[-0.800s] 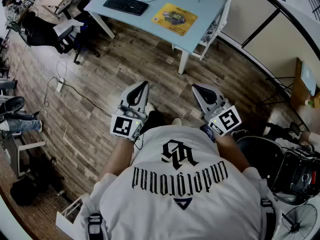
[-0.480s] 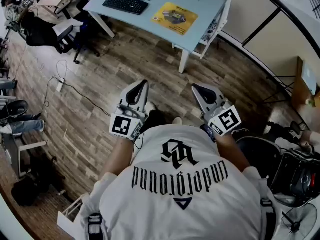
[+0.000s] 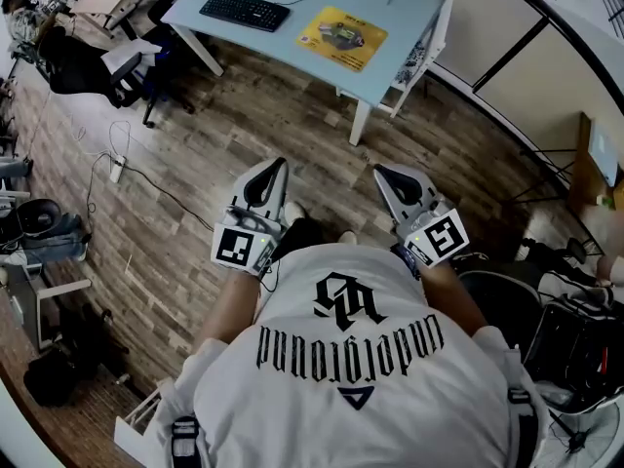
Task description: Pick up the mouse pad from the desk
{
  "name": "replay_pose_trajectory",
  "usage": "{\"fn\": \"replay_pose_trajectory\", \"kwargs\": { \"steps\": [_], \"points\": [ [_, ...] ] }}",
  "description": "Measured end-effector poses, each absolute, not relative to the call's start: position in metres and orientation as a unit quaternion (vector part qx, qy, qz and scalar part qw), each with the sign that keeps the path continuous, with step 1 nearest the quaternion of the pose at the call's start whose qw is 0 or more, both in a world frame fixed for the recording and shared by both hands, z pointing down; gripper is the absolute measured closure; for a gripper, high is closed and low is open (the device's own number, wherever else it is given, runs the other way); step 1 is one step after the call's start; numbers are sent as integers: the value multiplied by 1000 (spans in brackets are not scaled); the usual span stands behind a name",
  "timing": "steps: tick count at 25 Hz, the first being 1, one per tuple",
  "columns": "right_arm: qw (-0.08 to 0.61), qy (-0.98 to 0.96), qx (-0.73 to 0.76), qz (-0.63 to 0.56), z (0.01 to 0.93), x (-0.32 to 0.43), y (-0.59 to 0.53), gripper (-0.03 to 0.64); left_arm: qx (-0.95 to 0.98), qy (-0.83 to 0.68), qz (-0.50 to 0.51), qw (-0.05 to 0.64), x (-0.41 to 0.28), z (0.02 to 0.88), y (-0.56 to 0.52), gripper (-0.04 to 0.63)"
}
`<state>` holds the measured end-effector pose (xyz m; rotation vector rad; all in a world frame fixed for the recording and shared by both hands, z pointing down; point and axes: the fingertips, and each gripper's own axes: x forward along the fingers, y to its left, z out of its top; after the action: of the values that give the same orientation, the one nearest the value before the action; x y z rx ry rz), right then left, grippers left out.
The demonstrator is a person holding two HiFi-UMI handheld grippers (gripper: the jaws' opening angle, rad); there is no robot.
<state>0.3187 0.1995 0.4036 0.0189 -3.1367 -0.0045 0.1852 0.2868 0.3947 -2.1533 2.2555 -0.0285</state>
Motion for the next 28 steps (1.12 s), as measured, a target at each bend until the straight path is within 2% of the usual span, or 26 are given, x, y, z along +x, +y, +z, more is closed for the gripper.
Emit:
{"fn": "replay_pose_trajectory", "kwargs": {
  "steps": [7, 9, 18, 28],
  "points": [
    [-2, -1000, 16, -8, 399, 290, 200, 609, -691, 722, -12, 12, 155, 396, 286, 588],
    [2, -1000, 19, -8, 401, 277, 198, 545, -691, 723, -11, 13, 142, 396, 286, 588],
    [20, -999, 32, 1, 408, 195, 197, 450, -697, 717, -10, 7, 67, 400, 291, 588],
    [49, -997, 62, 1, 405, 125, 199, 310, -717, 697, 4, -5, -1, 401, 287, 588]
  ]
}}
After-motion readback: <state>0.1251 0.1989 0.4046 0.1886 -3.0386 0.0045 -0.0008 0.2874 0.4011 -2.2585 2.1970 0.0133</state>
